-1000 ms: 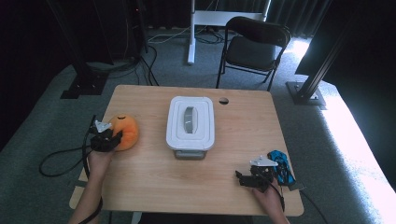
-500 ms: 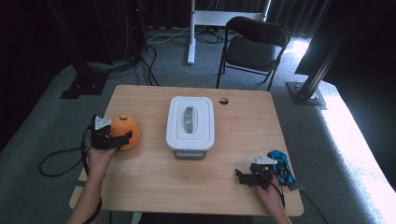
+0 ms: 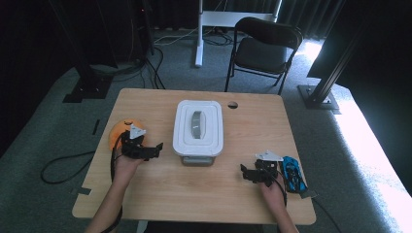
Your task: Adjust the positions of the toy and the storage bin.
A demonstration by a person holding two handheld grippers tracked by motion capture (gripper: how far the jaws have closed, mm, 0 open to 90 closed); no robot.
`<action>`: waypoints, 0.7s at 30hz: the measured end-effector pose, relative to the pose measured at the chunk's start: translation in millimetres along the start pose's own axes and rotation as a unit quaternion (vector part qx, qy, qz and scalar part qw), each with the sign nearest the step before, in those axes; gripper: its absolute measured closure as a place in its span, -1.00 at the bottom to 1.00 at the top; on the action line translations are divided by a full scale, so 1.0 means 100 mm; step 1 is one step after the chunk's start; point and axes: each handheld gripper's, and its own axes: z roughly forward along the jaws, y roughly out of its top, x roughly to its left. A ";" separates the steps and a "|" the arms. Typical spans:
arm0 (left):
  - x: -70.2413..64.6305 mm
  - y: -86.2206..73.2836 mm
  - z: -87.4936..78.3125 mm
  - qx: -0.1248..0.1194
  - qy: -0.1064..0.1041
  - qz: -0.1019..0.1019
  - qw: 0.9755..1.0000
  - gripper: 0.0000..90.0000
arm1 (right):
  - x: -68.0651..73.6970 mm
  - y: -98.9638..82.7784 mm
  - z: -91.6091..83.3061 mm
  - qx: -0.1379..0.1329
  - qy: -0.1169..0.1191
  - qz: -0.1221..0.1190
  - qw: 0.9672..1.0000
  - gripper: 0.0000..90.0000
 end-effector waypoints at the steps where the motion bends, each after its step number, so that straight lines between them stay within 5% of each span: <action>1: -0.02 0.01 0.04 0.002 0.007 0.000 1.000 -0.99 | 0.00 0.04 0.03 -0.004 -0.004 0.004 1.000 -0.75; 5: -0.07 0.01 0.18 0.015 0.019 0.015 1.000 -0.99 | 0.02 0.19 0.17 -0.011 -0.015 0.013 1.000 -0.75; 12: -0.11 0.03 0.43 0.029 0.023 0.011 0.999 -0.99 | 0.08 0.44 0.42 -0.020 -0.027 0.010 0.999 -0.75; 18: -0.12 0.07 0.56 0.040 0.035 0.014 0.998 -0.99 | 0.10 0.57 0.63 -0.010 -0.037 0.011 0.999 -0.75; 19: -0.12 0.11 0.59 0.039 0.041 -0.003 0.998 -0.99 | 0.10 0.63 0.73 0.000 -0.034 0.014 0.999 -0.75; 21: -0.13 0.14 0.63 0.042 0.055 -0.002 0.998 -0.99 | 0.11 0.66 0.80 0.007 -0.032 0.019 0.999 -0.75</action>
